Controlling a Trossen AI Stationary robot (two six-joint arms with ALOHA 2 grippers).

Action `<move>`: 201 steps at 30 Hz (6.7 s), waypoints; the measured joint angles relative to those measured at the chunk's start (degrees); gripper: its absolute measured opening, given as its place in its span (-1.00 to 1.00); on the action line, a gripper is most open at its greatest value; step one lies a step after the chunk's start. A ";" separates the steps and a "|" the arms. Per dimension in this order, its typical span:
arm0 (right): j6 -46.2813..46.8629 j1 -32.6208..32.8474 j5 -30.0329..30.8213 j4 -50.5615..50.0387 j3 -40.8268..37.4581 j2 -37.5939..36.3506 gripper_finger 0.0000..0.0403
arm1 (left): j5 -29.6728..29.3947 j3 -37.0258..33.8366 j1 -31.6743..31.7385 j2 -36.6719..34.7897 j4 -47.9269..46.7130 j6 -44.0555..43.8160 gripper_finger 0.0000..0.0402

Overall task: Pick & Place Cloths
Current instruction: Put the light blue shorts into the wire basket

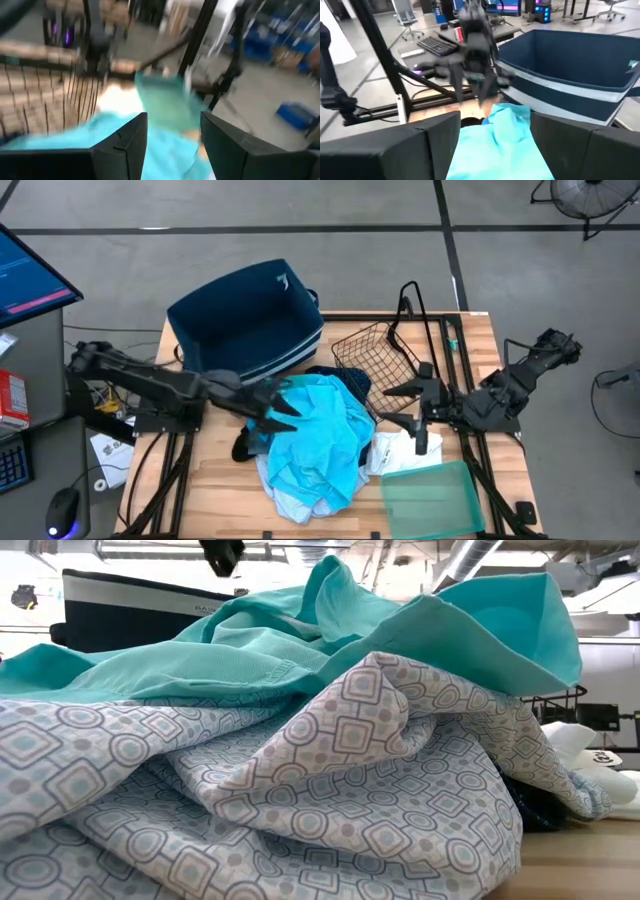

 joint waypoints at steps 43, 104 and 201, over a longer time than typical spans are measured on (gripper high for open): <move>2.76 3.75 -1.25 -0.47 -0.02 0.19 0.17 | -11.91 14.99 3.51 18.18 -40.84 16.08 -0.01; -20.43 -15.97 -8.96 24.18 -0.04 23.82 0.57 | -25.11 14.99 4.31 -16.84 35.14 6.00 -1.00; -36.61 -44.44 11.61 -1.99 42.27 9.81 -1.00 | -28.46 15.02 -4.75 5.07 -12.97 23.06 0.09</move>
